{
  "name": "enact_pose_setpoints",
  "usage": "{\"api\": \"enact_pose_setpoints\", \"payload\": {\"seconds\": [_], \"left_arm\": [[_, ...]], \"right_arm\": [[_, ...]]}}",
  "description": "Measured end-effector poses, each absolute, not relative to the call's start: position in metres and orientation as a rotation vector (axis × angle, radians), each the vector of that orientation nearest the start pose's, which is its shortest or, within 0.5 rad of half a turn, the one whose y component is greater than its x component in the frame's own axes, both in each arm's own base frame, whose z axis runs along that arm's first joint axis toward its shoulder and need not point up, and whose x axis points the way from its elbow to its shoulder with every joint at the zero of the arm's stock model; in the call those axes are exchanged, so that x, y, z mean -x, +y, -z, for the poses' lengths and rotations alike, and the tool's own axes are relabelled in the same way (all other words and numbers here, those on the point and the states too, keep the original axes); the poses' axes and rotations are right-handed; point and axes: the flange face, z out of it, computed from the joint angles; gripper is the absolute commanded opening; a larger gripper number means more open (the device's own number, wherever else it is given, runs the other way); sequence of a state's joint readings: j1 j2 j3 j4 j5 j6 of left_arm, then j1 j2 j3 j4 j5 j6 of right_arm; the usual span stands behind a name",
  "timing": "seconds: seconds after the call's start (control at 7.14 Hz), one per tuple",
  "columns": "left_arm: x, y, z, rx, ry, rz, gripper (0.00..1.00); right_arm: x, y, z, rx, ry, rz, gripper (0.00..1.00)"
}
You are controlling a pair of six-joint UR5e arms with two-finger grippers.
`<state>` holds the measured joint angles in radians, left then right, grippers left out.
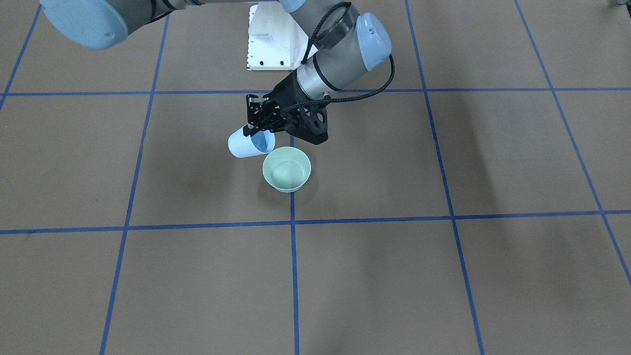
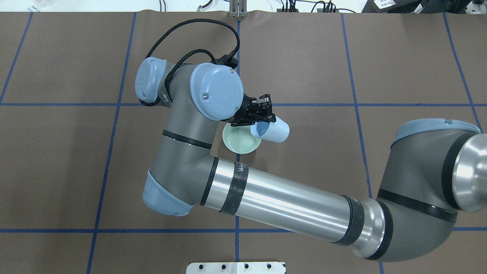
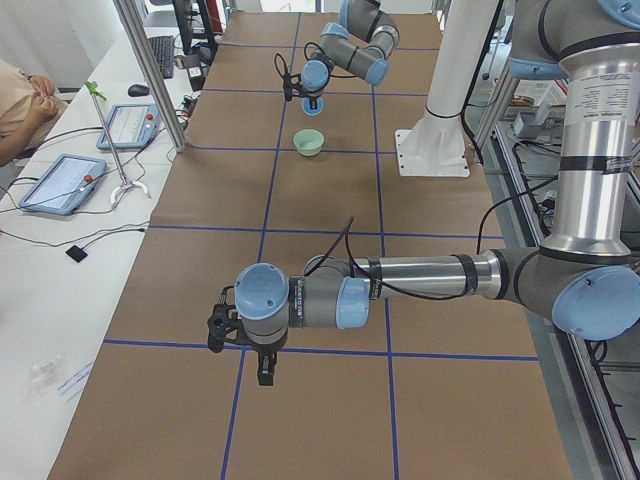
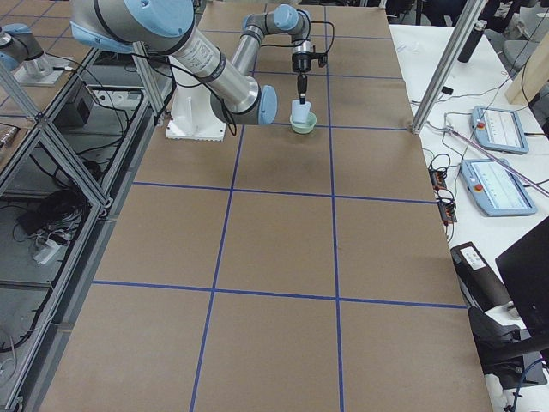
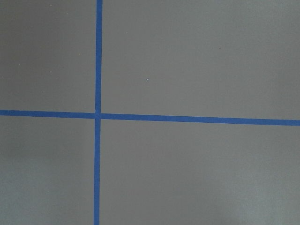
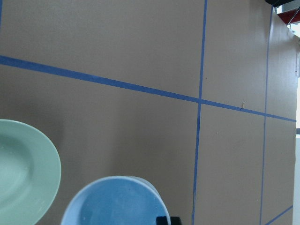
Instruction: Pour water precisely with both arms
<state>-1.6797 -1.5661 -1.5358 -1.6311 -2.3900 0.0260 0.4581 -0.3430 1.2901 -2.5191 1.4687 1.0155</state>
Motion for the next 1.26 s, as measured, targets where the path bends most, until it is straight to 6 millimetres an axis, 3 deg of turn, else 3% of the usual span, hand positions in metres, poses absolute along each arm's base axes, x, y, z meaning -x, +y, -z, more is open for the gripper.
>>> {"api": "enact_pose_setpoints", "payload": {"seconds": [0.7, 1.26], "left_arm": [[0.113, -0.480, -0.677, -0.058, 0.817, 0.077, 1.00], [0.113, -0.478, -0.687, -0.041, 0.819, 0.083, 1.00]], "right_arm": [[0.608, -0.439, -0.096, -0.131, 0.159, 0.185, 0.00], [0.619, -0.444, -0.076, -0.135, 0.190, 0.215, 0.00]]}}
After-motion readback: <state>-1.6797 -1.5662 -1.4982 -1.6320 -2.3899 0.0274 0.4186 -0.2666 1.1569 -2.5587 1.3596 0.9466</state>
